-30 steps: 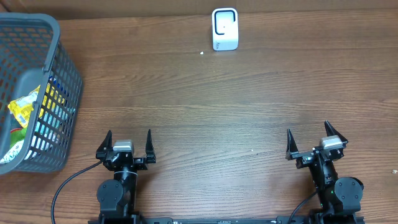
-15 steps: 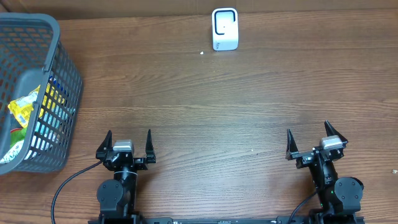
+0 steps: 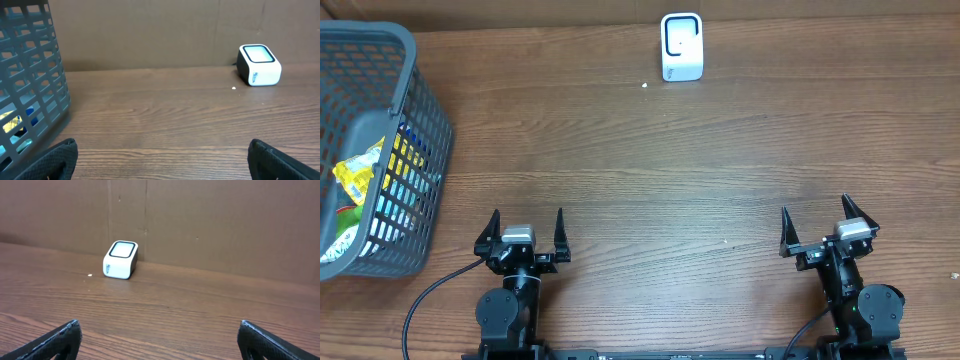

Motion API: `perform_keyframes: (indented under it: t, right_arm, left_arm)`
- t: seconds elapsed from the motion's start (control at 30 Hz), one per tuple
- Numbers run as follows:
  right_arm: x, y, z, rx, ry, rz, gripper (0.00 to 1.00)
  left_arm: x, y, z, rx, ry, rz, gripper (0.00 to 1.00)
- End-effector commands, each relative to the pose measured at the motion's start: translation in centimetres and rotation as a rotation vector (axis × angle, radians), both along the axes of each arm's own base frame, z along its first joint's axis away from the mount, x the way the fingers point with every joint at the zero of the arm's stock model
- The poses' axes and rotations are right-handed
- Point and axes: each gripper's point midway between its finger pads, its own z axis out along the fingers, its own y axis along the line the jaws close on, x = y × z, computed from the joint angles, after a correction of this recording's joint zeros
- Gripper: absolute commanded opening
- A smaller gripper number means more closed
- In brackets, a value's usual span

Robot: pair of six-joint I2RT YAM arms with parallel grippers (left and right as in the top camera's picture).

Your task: Scan the item barcode

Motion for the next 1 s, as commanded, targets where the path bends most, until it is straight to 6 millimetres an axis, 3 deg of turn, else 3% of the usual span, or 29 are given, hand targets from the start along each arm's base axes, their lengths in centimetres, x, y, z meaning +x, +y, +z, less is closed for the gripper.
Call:
perform_keyframes:
  t: [0.0,0.67,0.87,0.97]
  right_arm:
    - [0.0,0.2,-0.2,0.004,-0.004,0.010,1.00]
    - [0.0,0.2,-0.2,0.004,-0.005,0.010,1.00]
    - [0.0,0.2,-0.2,0.004,-0.005,0.010,1.00]
    - [0.0,0.2,-0.2,0.004,-0.005,0.010,1.00]
  left_arm:
    - [0.0,-0.1,0.1,0.019,-0.008,-0.002,1.00]
    - [0.0,-0.1,0.1,0.014,-0.011,-0.003,1.00]
    - [-0.1,-2.2,0.4,-0.027,-0.009,-0.123,1.00]
    - [-0.5,-2.3,1.5,-0.069,-0.011,-0.129,1.00]
